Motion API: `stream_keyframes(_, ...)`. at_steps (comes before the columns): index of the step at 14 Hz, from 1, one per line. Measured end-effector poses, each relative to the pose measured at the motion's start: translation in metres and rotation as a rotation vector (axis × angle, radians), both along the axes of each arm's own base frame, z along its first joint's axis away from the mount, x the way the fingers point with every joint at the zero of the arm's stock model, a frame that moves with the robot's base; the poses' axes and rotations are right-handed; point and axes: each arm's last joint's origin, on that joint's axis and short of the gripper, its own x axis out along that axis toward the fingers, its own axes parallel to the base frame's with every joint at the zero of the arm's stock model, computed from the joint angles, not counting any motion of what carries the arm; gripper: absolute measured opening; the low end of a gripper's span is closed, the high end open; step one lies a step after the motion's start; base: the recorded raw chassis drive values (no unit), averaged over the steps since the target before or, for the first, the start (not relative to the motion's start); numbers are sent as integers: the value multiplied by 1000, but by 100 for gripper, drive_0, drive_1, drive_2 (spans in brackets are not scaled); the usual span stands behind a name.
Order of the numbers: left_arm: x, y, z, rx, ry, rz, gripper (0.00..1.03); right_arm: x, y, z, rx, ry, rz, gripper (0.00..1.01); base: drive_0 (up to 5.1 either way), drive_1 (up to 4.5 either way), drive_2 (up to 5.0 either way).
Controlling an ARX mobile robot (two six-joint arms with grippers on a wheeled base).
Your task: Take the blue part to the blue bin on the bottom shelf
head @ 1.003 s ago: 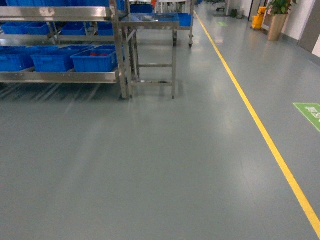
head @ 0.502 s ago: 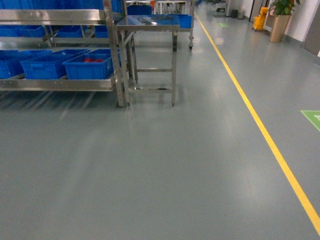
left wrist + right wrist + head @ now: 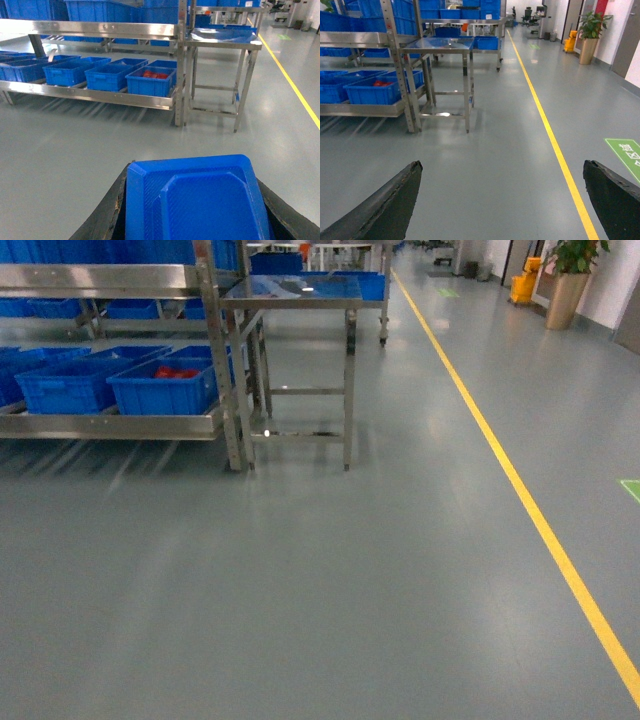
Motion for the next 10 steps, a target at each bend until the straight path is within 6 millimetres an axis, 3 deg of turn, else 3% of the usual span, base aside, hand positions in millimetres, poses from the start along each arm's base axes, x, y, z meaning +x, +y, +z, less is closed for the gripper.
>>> stream_keyframes(10, 0, 0, 0, 0, -1, 0, 44, 0, 0, 0, 0, 3, 0, 98, -2, 432, -435)
